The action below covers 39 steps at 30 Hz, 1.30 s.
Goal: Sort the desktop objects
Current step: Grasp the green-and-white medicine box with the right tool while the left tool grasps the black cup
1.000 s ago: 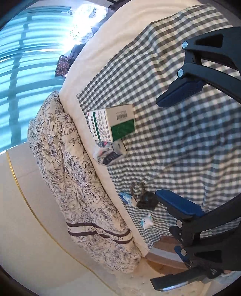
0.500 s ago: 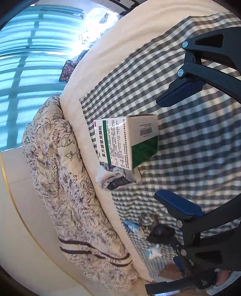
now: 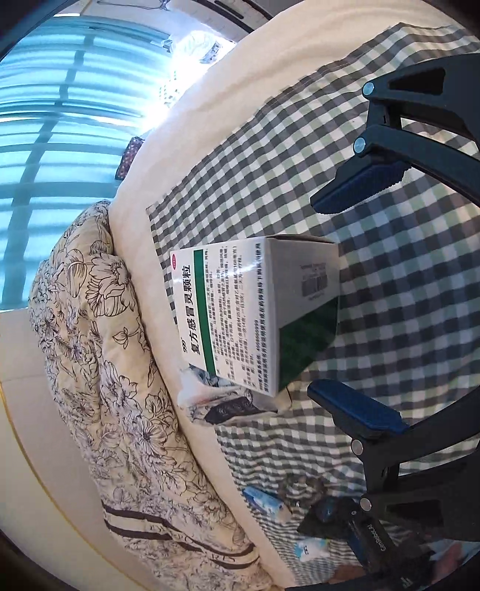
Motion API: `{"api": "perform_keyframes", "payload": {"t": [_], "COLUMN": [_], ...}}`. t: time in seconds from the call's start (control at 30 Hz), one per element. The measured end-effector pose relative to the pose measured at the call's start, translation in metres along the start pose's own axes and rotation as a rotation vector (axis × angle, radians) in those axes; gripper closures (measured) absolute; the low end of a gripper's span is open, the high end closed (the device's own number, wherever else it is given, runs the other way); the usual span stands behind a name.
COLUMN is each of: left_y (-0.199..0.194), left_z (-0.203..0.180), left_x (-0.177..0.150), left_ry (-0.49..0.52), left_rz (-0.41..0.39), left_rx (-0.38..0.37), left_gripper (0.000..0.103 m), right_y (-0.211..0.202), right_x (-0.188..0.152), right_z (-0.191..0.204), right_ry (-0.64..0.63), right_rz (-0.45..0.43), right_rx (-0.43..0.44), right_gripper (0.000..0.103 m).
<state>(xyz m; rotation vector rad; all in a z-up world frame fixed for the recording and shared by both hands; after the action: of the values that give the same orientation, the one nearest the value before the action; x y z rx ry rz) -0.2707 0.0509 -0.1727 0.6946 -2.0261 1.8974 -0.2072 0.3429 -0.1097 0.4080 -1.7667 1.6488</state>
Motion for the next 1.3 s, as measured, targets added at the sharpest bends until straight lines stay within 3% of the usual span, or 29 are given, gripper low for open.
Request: {"api": "perform_keyframes", "payload": {"t": [0.23,0.57,0.77,1.07,1.17,1.2,1.23,1.3], "left_y": [0.008,0.014,0.015,0.013,0.01,0.008,0.005,0.0], "left_z": [-0.002,-0.001,-0.001,-0.001,0.002,0.004,0.007,0.012], "left_x": [0.008,0.008,0.008,0.007,0.008,0.008,0.008,0.01], "left_ry": [0.018,0.011,0.01,0.001,-0.014,-0.026,-0.039,-0.063], "left_rz": [-0.035,-0.093,-0.1,-0.122,-0.137,-0.144,-0.155,-0.168], "left_rx": [0.033,0.023,0.022,0.013,0.007,-0.004,-0.018,-0.038], "left_gripper": [0.0,0.0,0.0,0.0,0.008,0.015,0.028,0.038], "right_y": [0.014,0.017,0.02,0.046,0.058,0.061,0.061,0.053], "right_x": [0.006,0.013,0.014,0.027,0.027,0.025,0.023,0.023], "right_z": [0.003,0.014,0.015,0.014,0.006,0.004,0.003,0.001], "right_ry": [0.003,-0.005,0.06,0.087,0.111,0.123,0.13,0.133], "right_rz": [-0.002,-0.047,-0.07,-0.099,-0.075,-0.068,-0.072,-0.095], "right_rx": [-0.024,-0.093,-0.115,-0.244,-0.245,-0.228,-0.212,-0.199], "right_gripper": [0.012,0.012,0.012,0.012,0.013,0.021,0.024,0.024]}}
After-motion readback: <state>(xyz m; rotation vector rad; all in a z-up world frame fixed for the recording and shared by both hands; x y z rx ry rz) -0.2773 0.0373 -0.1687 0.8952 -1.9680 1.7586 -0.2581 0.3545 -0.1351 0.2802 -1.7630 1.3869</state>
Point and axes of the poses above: each gripper's, at about its wrist camera, not at the fingertips, and y roughly the way its jaws point, z to its left, x to its top, the point moved 6 cm from there along y, roughly the way its jaws point, and after that the axes turned 5 degrees about -y, right-handed, at the moved point
